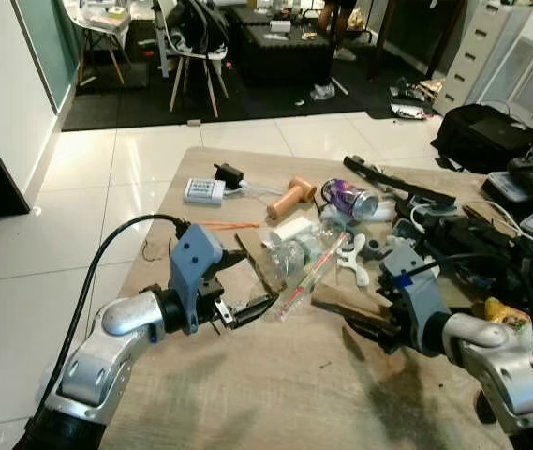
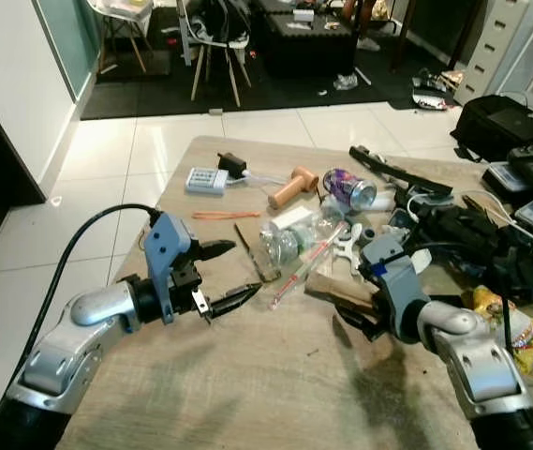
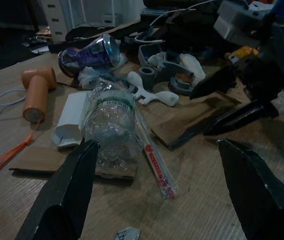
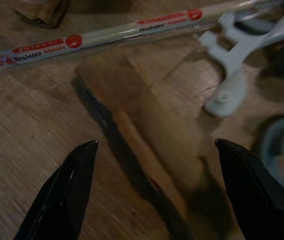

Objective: Picking trash to rubbish bin

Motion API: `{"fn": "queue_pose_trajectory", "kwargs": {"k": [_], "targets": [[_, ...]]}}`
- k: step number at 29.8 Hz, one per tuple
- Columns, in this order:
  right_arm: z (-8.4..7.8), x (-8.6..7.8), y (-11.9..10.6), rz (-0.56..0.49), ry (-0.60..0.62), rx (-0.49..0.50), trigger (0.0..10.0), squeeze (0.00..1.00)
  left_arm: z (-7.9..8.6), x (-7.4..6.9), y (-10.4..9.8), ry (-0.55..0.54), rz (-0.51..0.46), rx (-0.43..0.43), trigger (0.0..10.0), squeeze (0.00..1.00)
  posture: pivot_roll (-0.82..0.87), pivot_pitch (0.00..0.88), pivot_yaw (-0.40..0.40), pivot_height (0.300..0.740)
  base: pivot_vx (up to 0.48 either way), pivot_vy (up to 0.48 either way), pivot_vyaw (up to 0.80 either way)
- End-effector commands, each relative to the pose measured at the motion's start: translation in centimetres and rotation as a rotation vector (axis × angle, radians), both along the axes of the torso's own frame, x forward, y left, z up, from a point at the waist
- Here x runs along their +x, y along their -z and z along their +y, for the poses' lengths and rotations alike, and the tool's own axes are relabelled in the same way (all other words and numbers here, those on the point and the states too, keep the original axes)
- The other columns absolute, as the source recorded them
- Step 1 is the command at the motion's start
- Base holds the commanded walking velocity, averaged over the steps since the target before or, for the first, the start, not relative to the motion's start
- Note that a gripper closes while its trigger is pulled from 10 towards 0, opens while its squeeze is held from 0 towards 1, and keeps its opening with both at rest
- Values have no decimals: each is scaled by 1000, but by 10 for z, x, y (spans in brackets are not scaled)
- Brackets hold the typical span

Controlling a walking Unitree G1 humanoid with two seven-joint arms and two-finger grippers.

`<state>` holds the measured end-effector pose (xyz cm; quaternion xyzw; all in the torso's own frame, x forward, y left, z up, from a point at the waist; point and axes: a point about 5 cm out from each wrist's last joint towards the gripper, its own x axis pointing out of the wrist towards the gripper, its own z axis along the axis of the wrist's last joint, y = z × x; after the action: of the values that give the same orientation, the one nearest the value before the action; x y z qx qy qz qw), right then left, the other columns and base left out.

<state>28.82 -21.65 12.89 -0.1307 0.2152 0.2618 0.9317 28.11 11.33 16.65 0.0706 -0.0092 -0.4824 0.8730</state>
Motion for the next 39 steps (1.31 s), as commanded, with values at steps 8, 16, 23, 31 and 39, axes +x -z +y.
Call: {"fn": "queue_pose_trajectory", "kwargs": {"k": [8, 16, 23, 31, 39], "targets": [[-4, -4, 17, 90, -8, 79, 10000, 0, 2, 0, 2, -8, 15, 19, 10000, 0, -94, 70, -3, 740, 0, 0, 0], [-12, -5, 26, 161, 44, 119, 5412, 0, 2, -2, 3, 29, 40, 24, 10000, 0, -96, 84, -2, 740, 0, 0, 0], [-15, -3, 25, 166, 68, 130, 0, 0, 1, -3, 3, 40, 46, 28, 10000, 0, -97, 91, -1, 740, 0, 0, 0], [-15, -4, 26, 188, 71, 144, 0, 0, 2, -2, 3, 48, 47, 31, 10000, 0, -98, 97, 3, 740, 0, 0, 0], [-12, -6, 24, 189, 60, 161, 0, 0, 2, -2, 2, 51, 46, 32, 10000, 0, -98, 95, 3, 740, 0, 0, 0]]}}
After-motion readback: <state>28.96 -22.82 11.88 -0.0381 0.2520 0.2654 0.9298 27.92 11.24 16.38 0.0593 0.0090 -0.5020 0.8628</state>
